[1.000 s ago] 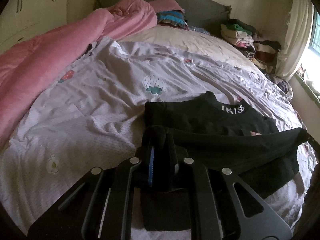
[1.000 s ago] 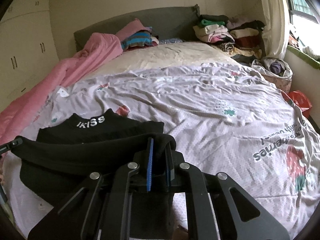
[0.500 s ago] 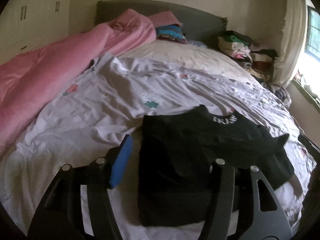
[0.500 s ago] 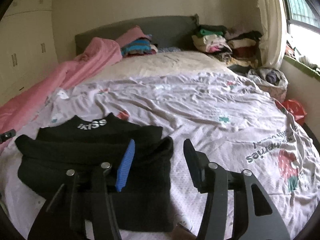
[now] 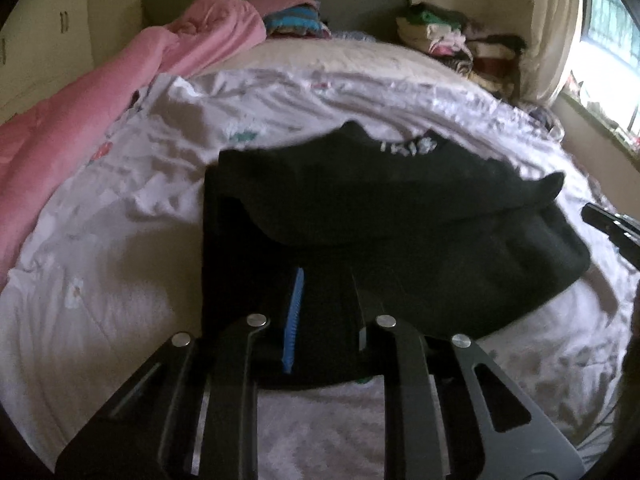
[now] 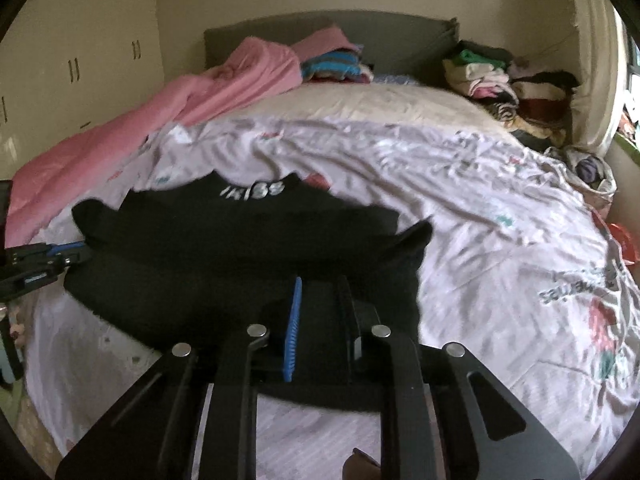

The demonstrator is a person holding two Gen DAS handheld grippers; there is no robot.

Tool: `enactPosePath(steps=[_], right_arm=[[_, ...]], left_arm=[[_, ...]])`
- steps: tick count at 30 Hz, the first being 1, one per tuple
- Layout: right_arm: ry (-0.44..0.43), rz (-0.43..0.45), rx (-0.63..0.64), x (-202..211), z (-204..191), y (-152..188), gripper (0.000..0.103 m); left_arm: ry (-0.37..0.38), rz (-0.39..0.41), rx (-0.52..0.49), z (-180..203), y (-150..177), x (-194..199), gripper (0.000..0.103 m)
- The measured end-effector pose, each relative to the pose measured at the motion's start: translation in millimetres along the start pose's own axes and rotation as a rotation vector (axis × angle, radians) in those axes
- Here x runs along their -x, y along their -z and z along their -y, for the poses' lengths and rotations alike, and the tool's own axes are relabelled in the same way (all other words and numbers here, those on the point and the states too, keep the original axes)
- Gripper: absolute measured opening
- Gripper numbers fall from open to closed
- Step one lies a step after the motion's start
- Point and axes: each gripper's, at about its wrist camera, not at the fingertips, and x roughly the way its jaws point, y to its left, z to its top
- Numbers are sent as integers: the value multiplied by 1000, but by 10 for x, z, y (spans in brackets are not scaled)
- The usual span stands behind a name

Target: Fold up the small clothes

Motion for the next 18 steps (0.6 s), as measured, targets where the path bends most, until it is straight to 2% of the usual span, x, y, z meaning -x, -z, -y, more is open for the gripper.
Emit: enactPosePath(steps=[6,9,18], right_arm=[[42,-84,35,-258,-92,104,16],[66,-114,24,-440,-67,119,16],[83,-150,-1,-849,55,-118,16]], left_arm=[[-55,-11,-16,-39,38,-120,12],[-66,-7,-11,-59,0,-159,16],[-96,-36,1,-150,-251,-438,18]])
